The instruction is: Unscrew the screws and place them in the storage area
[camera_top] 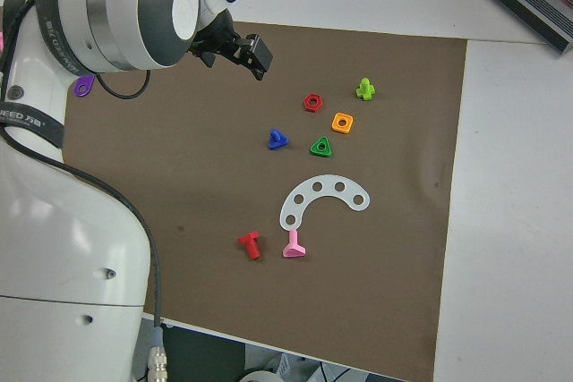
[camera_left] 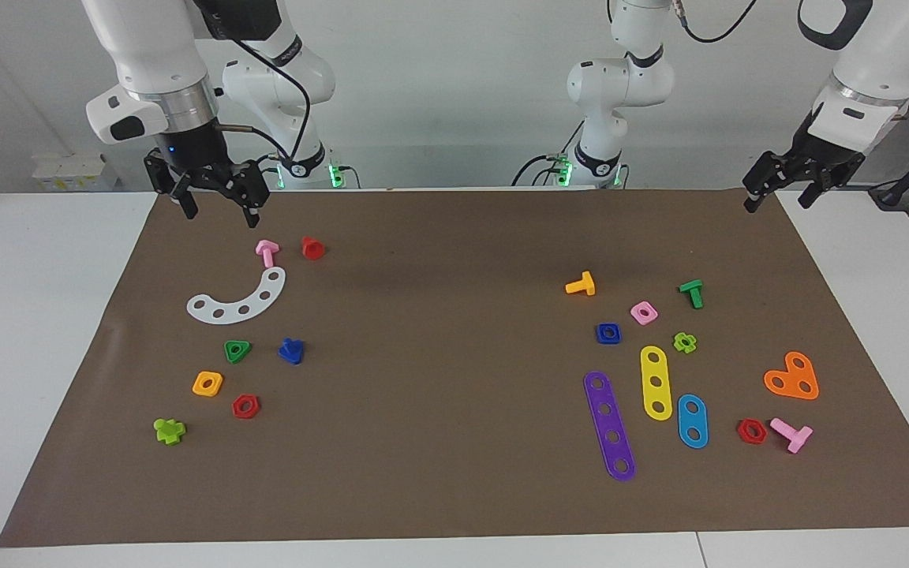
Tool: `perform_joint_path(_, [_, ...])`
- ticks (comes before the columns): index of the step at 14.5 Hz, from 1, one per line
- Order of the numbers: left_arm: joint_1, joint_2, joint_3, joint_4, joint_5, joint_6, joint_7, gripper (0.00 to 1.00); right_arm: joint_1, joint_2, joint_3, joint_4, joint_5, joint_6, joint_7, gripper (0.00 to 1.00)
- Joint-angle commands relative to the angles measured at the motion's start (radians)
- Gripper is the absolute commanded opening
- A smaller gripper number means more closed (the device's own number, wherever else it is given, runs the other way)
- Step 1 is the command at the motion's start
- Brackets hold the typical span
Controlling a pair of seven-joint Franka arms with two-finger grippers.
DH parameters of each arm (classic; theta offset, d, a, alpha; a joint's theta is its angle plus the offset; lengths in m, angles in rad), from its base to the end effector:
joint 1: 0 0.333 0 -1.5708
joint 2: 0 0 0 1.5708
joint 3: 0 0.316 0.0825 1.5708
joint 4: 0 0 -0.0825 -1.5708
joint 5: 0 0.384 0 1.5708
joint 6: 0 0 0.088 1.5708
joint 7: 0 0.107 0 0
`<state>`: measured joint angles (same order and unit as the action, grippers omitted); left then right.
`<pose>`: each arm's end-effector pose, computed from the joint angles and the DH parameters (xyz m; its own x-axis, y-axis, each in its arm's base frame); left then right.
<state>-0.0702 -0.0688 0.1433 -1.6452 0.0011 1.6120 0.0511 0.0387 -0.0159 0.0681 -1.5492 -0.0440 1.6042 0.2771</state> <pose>0.5354 0.0421 0.6301 0.9991 0.0219 0.0353 0.0217 -0.9997 0.0069 0.5508 0.0548 0.6467 0.9825 -0.1680 0.0804 -0.1704 -0.9851 0.0240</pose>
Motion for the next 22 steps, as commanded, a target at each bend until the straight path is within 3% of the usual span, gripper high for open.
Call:
perform_joint_path(1, [0.0,-0.031,-0.001,-0.033,0.017,0.008,-0.002,1.0,-0.013,0.016,0.002,0.034,0.026,-0.052,-0.076,1.0])
perform_joint_path(22, [0.0,-0.031,-0.002,-0.033,0.019,0.008,-0.002,1.0,-0.006,-0.035,0.002,-0.058,0.065,-0.075,-0.102,1.0])
